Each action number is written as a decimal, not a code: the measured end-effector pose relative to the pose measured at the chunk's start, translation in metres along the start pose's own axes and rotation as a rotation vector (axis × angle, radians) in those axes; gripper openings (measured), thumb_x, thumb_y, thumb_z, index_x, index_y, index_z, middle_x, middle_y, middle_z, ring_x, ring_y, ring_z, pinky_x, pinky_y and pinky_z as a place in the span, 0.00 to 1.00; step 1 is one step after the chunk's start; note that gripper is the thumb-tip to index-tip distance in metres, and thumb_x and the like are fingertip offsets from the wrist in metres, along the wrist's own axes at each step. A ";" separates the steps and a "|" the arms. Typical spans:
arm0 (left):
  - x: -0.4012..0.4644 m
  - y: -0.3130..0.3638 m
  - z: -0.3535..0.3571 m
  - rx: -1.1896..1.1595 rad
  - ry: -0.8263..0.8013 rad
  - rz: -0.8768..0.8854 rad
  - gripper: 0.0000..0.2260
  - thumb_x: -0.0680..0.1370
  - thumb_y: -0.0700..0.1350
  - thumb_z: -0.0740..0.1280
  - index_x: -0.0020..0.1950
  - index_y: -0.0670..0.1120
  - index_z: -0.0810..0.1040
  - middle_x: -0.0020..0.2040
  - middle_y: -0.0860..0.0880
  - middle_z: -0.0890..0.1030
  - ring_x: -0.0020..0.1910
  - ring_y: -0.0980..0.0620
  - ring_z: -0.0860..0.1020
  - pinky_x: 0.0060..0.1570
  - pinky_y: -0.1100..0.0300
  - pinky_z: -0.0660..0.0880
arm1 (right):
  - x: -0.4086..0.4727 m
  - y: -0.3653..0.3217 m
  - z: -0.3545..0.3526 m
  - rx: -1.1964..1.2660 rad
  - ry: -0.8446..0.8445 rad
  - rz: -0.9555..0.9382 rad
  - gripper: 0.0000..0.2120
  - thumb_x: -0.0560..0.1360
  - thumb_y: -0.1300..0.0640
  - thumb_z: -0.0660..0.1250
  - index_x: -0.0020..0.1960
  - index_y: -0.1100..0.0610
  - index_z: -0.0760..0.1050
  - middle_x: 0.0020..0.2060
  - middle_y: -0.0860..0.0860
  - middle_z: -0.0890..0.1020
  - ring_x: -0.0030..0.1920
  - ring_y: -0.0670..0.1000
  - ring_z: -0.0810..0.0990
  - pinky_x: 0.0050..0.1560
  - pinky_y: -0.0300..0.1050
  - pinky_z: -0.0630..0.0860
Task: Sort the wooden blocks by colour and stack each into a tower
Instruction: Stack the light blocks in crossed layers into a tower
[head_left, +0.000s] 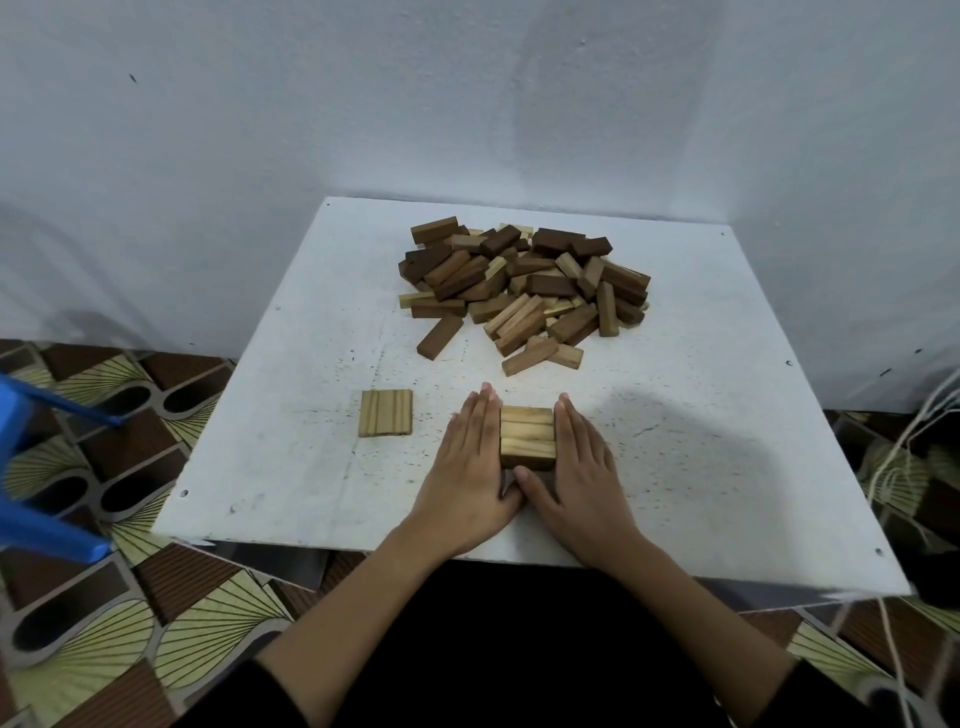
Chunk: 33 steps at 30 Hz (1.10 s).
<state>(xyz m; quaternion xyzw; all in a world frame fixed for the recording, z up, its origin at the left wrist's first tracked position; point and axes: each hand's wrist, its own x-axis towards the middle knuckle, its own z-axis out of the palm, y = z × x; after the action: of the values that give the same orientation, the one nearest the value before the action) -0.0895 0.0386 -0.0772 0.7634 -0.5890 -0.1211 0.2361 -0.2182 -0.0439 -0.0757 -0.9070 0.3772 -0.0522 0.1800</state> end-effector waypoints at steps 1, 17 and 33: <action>0.000 0.000 0.000 -0.002 0.001 0.002 0.38 0.78 0.51 0.61 0.77 0.41 0.40 0.78 0.46 0.39 0.76 0.53 0.37 0.72 0.63 0.34 | 0.000 0.001 0.001 -0.002 0.002 -0.001 0.49 0.65 0.24 0.29 0.77 0.55 0.37 0.77 0.49 0.42 0.75 0.47 0.42 0.69 0.40 0.36; 0.002 -0.006 0.002 -0.092 -0.021 -0.015 0.42 0.76 0.52 0.65 0.78 0.42 0.40 0.78 0.49 0.38 0.75 0.56 0.35 0.73 0.62 0.37 | -0.002 -0.001 -0.004 0.128 0.032 -0.025 0.50 0.65 0.24 0.31 0.77 0.55 0.39 0.77 0.50 0.43 0.75 0.45 0.42 0.70 0.40 0.37; -0.012 -0.105 -0.103 -0.076 0.010 -0.252 0.47 0.66 0.48 0.79 0.77 0.50 0.54 0.68 0.50 0.68 0.55 0.55 0.65 0.56 0.57 0.71 | 0.074 -0.110 -0.024 0.137 -0.156 -0.366 0.30 0.75 0.62 0.66 0.73 0.57 0.58 0.71 0.53 0.63 0.69 0.54 0.62 0.68 0.49 0.65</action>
<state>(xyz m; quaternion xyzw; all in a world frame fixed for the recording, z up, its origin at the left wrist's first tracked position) 0.0428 0.0932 -0.0428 0.8225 -0.4820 -0.1681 0.2507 -0.0984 -0.0314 -0.0161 -0.9473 0.1868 -0.0390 0.2575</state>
